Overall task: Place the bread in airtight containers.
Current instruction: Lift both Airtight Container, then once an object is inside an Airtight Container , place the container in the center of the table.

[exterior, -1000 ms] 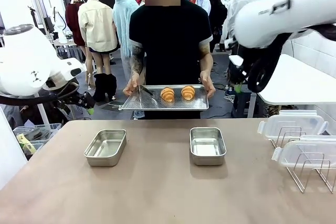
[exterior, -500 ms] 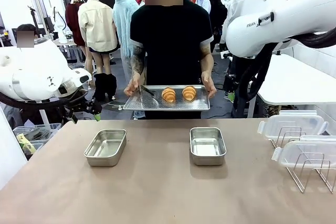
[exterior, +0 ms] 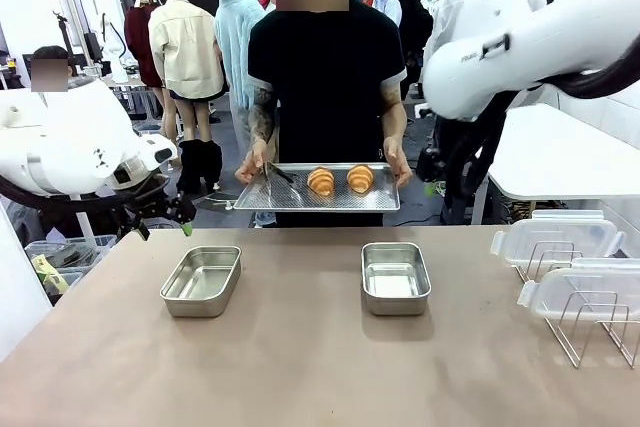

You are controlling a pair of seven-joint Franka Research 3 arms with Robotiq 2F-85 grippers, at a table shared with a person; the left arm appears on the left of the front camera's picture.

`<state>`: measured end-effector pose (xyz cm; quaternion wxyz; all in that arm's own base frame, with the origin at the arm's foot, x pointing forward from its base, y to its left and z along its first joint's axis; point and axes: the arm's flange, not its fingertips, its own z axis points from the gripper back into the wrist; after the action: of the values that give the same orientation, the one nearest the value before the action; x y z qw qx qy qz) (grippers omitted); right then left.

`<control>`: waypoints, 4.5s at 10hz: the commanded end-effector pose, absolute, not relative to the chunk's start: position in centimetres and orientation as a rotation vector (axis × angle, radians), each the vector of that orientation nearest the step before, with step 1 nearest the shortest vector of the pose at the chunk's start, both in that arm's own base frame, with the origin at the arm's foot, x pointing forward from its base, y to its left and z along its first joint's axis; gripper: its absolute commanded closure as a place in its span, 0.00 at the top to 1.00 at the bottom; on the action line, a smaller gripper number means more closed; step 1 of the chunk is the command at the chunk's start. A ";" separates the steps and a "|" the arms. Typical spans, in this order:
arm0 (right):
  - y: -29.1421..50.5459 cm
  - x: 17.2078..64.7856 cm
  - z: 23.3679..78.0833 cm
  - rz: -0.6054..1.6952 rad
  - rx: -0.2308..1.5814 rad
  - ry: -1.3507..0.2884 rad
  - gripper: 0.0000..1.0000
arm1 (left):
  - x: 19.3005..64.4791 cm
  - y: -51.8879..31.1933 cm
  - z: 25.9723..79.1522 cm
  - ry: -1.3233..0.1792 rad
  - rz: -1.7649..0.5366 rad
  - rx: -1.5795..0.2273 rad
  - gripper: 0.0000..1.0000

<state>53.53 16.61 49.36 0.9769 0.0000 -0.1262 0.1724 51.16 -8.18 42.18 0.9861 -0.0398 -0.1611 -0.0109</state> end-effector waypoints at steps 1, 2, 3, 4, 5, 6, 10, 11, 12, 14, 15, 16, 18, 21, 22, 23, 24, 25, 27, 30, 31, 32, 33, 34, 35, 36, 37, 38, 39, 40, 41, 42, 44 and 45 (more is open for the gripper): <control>18.8 54.8 44.7 0.290 0.081 -0.256 1.00 | 52.0 -8.5 40.3 -0.263 -0.059 -0.060 1.00; 19.4 54.9 42.2 0.242 0.109 -0.227 1.00 | 52.1 -8.9 39.4 -0.231 -0.043 -0.063 1.00; 19.6 55.0 40.3 0.211 0.148 -0.214 1.00 | 52.2 -9.3 38.3 -0.194 -0.068 -0.069 1.00; 19.9 55.3 38.6 0.191 0.137 -0.192 1.00 | 52.8 -9.4 37.2 -0.169 -0.098 -0.073 1.00; 20.0 55.5 37.1 0.157 0.101 -0.152 1.00 | 53.3 -9.6 36.2 -0.149 -0.070 -0.064 1.00; 19.7 56.0 35.9 0.147 0.070 -0.118 1.00 | 53.6 -9.6 35.6 -0.135 -0.062 -0.060 1.00; 19.8 57.4 32.6 0.083 0.118 -0.085 1.00 | 53.8 -8.5 34.2 -0.090 -0.049 -0.064 1.00; 19.9 57.6 32.4 0.091 0.088 -0.072 1.00 | 53.8 -8.4 33.8 -0.085 -0.044 -0.071 1.00; 20.0 57.9 32.3 0.082 0.067 -0.069 1.00 | 54.2 -8.1 33.5 -0.064 -0.036 -0.068 1.00; 20.1 58.1 32.3 0.060 0.062 -0.080 0.72 | 54.5 -7.7 33.2 -0.055 -0.041 -0.054 0.94; 20.2 58.2 32.2 0.047 0.077 -0.076 0.52 | 54.8 -7.7 33.0 -0.055 -0.038 -0.058 0.78; 20.1 58.4 32.2 0.036 0.084 -0.082 0.32 | 55.0 -7.9 32.9 -0.050 -0.025 -0.044 0.58; 20.4 59.0 31.7 0.027 0.071 -0.068 0.00 | 55.1 -8.1 33.0 -0.050 -0.036 -0.040 0.19; 20.7 59.7 31.6 0.009 0.046 -0.065 0.00 | 55.0 -8.2 33.3 -0.053 -0.035 -0.027 0.00; 20.7 59.8 31.6 -0.004 0.034 -0.061 0.00 | 55.0 -8.4 33.5 -0.054 -0.035 -0.025 0.00; 20.7 59.9 31.6 -0.017 0.026 -0.057 0.00 | 55.0 -8.5 33.6 -0.054 -0.037 -0.023 0.00; 20.7 60.0 31.6 -0.032 0.029 -0.040 0.00 | 54.8 -8.7 33.8 -0.055 -0.042 -0.024 0.00; 20.8 60.1 31.7 -0.057 0.027 -0.028 0.00 | 54.8 -8.7 33.9 -0.055 -0.049 -0.025 0.00; 20.7 60.3 31.9 -0.107 0.009 0.004 0.00 | 54.7 -8.9 34.0 -0.054 -0.055 -0.036 0.00; 20.2 59.4 31.8 -0.063 0.051 -0.018 0.00 | 54.7 -8.8 33.4 -0.058 -0.055 -0.047 0.00; 20.2 59.4 31.8 -0.063 0.051 -0.018 0.00 | 54.7 -8.8 33.4 -0.058 -0.055 -0.047 0.00; 20.2 59.4 31.8 -0.063 0.051 -0.018 0.00 | 54.7 -8.8 33.4 -0.058 -0.055 -0.047 0.00; 20.2 59.4 31.8 -0.063 0.051 -0.018 0.00 | 54.7 -8.8 33.4 -0.058 -0.055 -0.047 0.00; 20.2 59.4 31.8 -0.063 0.051 -0.018 0.00 | 54.7 -8.8 33.4 -0.058 -0.055 -0.047 0.00; 20.2 59.4 31.8 -0.063 0.051 -0.018 0.00 | 54.7 -8.8 33.4 -0.058 -0.055 -0.047 0.00; 20.2 59.4 31.8 -0.063 0.051 -0.018 0.00 | 54.7 -8.8 33.4 -0.058 -0.055 -0.047 0.00; 20.2 59.4 31.8 -0.063 0.051 -0.018 0.00 | 54.7 -8.8 33.4 -0.058 -0.055 -0.047 0.00; 20.2 59.4 31.8 -0.063 0.051 -0.018 0.00 | 54.7 -8.8 33.4 -0.058 -0.055 -0.047 0.00; 20.2 59.4 31.8 -0.063 0.051 -0.018 0.00 | 54.7 -8.8 33.4 -0.058 -0.055 -0.047 0.00; 20.4 59.7 31.9 -0.072 0.044 0.001 0.00 | 54.7 -8.8 33.2 -0.054 -0.054 -0.046 0.00; 20.2 56.0 34.2 -0.091 0.025 -0.027 0.00 | 53.1 -10.9 35.1 -0.074 -0.085 -0.018 0.00; 20.0 53.8 36.6 -0.113 0.054 -0.077 0.00 | 51.8 -12.2 37.3 -0.108 -0.098 0.010 0.00; 20.3 52.1 39.1 -0.109 0.021 -0.074 0.00 | 49.6 -13.6 40.7 -0.132 -0.103 0.058 0.00; 20.5 51.9 39.8 -0.089 0.025 -0.063 0.00 | 48.5 -14.0 41.8 -0.126 -0.129 0.064 0.00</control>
<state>52.33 20.45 40.13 0.9983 0.0208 -0.0357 -0.0418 49.78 -14.13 41.10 0.9954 0.0167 -0.0650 -0.0679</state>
